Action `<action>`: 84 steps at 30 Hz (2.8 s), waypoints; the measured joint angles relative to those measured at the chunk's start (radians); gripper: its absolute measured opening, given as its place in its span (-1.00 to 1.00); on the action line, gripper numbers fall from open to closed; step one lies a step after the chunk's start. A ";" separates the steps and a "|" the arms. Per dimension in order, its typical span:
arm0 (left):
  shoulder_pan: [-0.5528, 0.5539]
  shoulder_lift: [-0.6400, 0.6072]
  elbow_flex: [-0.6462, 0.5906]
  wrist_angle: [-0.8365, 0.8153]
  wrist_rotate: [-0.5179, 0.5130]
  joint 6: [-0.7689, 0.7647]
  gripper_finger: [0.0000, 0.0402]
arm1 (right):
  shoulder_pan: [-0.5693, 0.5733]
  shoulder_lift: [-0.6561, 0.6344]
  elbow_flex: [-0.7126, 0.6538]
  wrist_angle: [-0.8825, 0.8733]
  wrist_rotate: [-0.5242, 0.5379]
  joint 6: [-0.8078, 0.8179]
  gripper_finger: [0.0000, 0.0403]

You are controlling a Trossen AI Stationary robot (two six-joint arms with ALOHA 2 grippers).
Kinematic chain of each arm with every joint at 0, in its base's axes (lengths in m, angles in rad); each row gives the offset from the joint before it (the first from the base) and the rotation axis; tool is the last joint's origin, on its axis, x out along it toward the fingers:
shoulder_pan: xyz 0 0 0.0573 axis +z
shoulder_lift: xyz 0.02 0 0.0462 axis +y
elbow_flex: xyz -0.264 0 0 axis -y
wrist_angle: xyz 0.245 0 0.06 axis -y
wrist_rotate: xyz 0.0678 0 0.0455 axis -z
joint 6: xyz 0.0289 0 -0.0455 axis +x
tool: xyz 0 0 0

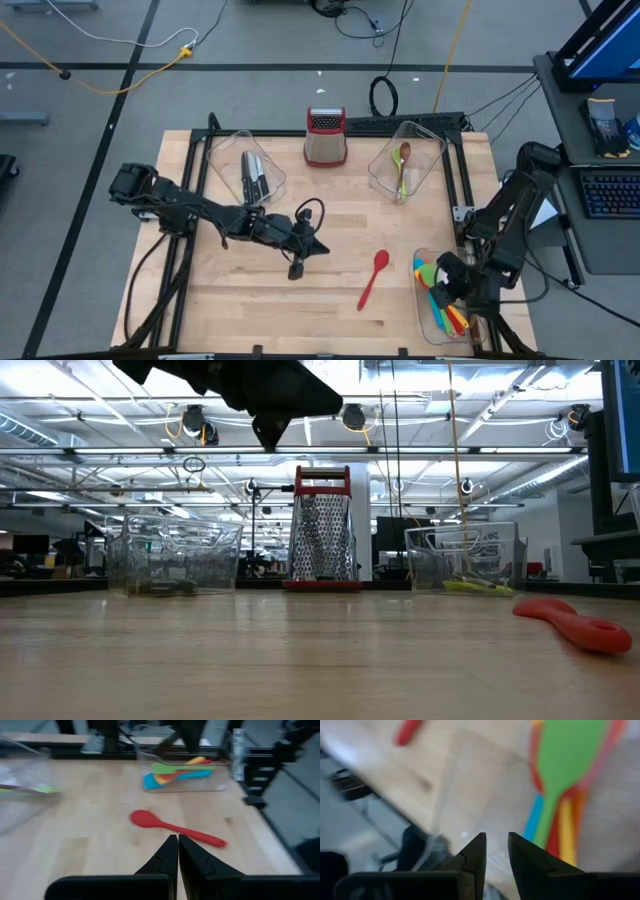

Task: Pick & Place Kitchen Items
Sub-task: Put the red serving spoon into the top right transparent bin

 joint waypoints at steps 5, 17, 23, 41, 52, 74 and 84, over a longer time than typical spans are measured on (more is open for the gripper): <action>-0.039 0.006 0.000 0.009 0.034 -0.076 -0.93 | 0.000 -0.071 0.000 0.093 0.102 -0.154 -0.75; -0.138 0.087 0.033 0.138 -0.158 -0.133 -0.93 | 0.000 -0.144 0.002 0.346 0.363 -0.751 -0.97; -0.146 0.224 0.232 0.018 -0.169 -0.149 -0.93 | 0.000 -0.144 0.003 0.413 0.414 -0.976 -0.96; -0.091 0.580 0.776 -0.457 -0.245 -0.205 -0.93 | -0.002 -0.154 0.003 0.466 0.484 -1.321 -0.98; -0.024 0.681 0.774 -0.436 -0.110 -0.320 -0.76 | -0.003 -0.154 0.003 0.462 0.484 -1.350 -0.98; -0.096 0.777 0.783 -0.309 -0.167 -0.318 0.10 | -0.003 -0.154 0.003 0.458 0.488 -1.350 -0.98; -0.105 0.866 0.872 -0.361 -0.245 -0.245 0.09 | -0.002 -0.154 0.002 0.459 0.511 -1.345 -0.98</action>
